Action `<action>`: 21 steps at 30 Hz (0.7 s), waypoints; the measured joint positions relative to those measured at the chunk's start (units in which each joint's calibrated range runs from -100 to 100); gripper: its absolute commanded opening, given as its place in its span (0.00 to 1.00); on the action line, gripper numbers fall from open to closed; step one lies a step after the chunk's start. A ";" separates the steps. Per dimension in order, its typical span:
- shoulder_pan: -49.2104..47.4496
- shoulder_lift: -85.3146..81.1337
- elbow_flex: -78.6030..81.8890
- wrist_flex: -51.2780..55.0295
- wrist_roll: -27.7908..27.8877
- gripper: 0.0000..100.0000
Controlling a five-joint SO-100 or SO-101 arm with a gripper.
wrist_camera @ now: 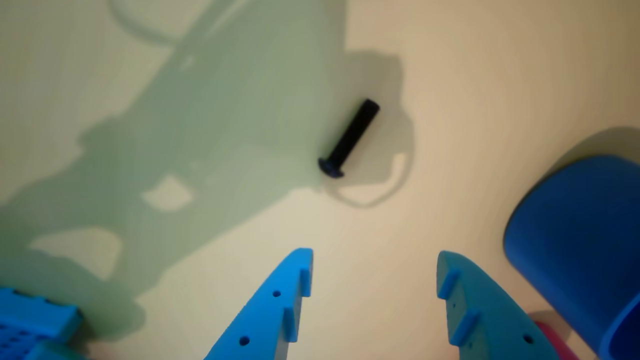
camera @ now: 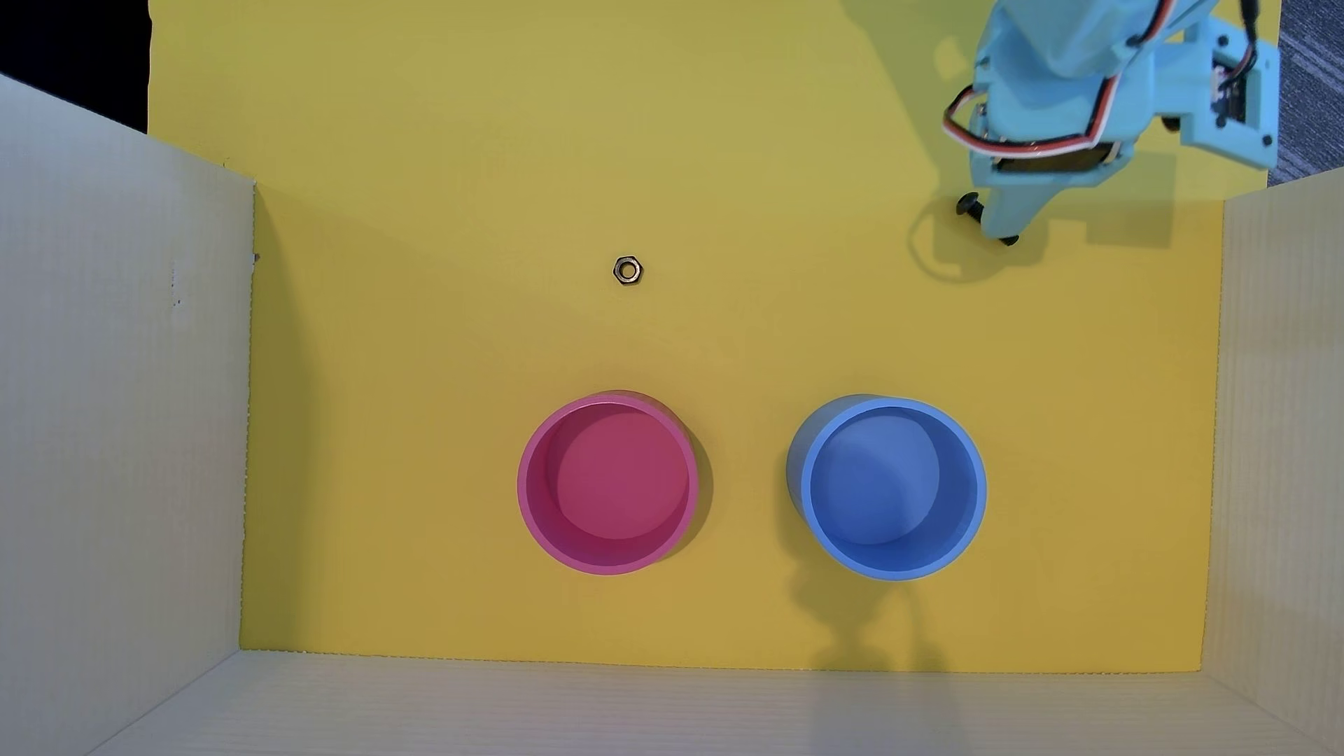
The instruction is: Pick up the bolt and place it in the pink box
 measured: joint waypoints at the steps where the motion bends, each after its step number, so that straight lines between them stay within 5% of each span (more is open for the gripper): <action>1: -0.15 0.00 0.27 -0.51 0.00 0.18; 21: -0.15 17.20 -6.22 -1.71 0.00 0.18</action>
